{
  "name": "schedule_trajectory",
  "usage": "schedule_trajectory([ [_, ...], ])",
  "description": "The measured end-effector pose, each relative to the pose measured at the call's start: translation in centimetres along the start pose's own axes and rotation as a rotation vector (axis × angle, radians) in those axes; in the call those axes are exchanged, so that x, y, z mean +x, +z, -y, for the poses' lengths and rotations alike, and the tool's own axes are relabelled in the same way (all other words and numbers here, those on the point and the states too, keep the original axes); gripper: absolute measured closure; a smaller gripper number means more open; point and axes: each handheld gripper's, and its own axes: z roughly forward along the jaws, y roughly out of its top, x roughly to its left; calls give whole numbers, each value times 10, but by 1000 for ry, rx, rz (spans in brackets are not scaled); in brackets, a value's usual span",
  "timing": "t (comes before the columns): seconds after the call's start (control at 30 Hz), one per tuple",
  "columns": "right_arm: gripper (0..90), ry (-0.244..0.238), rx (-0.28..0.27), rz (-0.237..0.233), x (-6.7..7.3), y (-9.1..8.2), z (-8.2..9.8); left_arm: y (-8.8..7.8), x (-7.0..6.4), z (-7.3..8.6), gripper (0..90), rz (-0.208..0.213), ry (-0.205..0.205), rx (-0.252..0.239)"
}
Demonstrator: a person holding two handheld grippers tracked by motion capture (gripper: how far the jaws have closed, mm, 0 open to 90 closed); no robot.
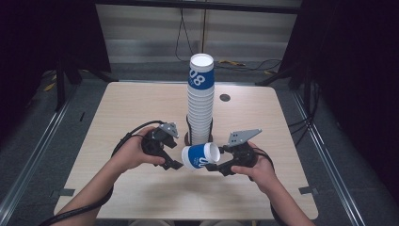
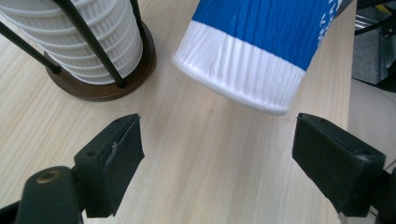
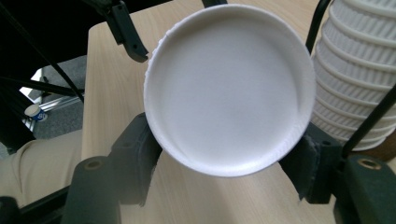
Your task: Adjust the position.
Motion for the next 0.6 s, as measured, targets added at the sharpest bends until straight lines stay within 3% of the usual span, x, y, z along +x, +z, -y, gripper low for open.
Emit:
schedule_trajectory([
  [0.33, 329, 19, -3, 3, -1, -3, 3, 7, -2, 8, 162, 2, -14, -35],
  [0.5, 328, 21, -1, 4, -2, -5, 4, 11, -1, 11, 162, 8, 1, -27],
  [0.57, 328, 24, -3, 5, -2, -6, 4, 14, -2, 13, 162, 7, -17, -37],
  [0.6, 328, 28, -6, 4, -2, -7, 4, 14, -1, 14, 163, 11, -2, -31],
])
